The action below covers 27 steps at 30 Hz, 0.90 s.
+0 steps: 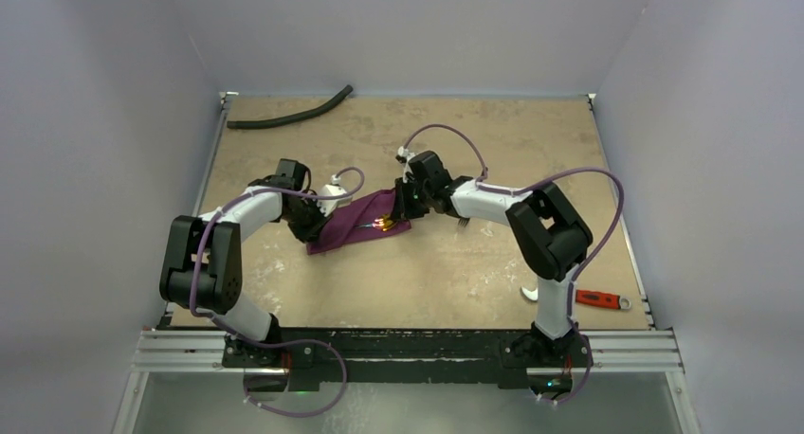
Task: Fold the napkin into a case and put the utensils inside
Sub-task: Insert the spoon into the folded napkin.
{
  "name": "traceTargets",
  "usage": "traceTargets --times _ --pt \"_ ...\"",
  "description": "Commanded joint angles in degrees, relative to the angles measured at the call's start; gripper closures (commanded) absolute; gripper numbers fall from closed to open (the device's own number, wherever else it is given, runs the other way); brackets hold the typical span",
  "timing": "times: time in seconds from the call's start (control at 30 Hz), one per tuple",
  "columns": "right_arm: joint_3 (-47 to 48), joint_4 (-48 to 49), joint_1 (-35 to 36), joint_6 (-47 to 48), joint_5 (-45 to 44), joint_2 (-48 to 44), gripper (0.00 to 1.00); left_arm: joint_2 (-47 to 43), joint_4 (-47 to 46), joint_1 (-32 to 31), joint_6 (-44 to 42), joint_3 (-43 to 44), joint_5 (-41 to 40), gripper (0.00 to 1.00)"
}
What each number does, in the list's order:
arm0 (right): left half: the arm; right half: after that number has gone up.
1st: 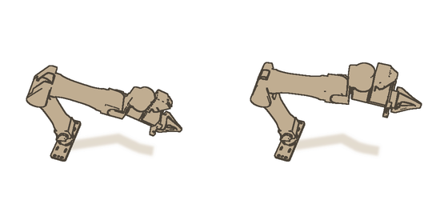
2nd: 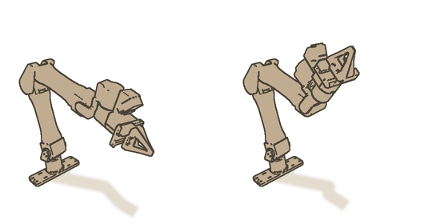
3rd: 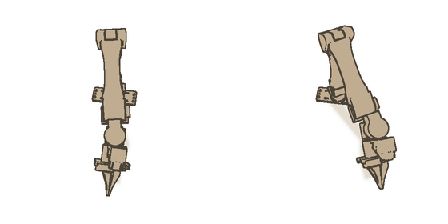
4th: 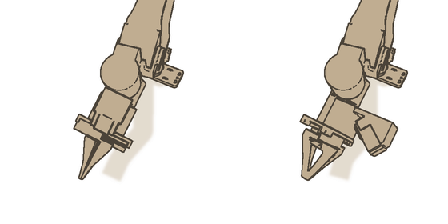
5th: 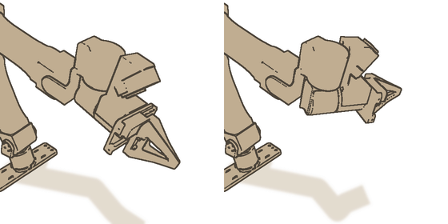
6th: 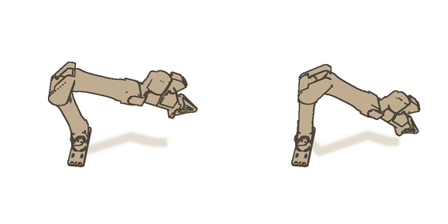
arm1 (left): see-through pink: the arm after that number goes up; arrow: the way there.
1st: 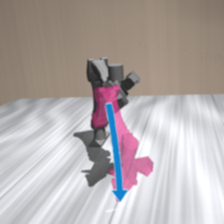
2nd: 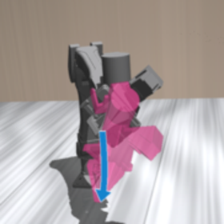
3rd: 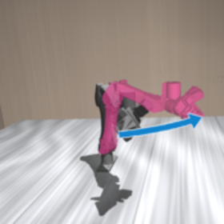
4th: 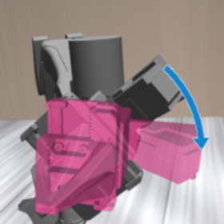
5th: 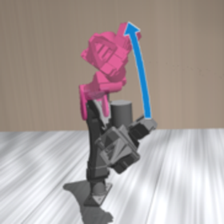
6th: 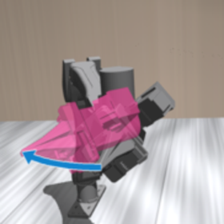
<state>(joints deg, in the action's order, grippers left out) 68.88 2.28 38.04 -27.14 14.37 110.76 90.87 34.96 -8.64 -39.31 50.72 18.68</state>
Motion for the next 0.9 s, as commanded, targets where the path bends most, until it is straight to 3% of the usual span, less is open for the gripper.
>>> traceTargets --times 0.0,0.37,0.57,0.87 --pt "1.97 -2.16 0.72 1.36 -5.18 -1.94 0.82 1.13 0.48 0.67 -2.52 -0.39 -0.66 0.90" --pt "5.86 -11.68 0.72 4.33 -10.06 -8.02 0.66 0.16 5.13 4.04 -2.65 3.56 2.37 0.86" --pt "7.46 -8.12 0.72 4.18 -8.93 -9.92 0.65 -0.27 6.31 4.82 -0.77 5.52 4.78 0.57" --pt "9.11 5.96 0.89 -2.33 0.71 -2.05 0.99 -2.97 5.25 5.81 0.89 6.94 1.27 0.50"
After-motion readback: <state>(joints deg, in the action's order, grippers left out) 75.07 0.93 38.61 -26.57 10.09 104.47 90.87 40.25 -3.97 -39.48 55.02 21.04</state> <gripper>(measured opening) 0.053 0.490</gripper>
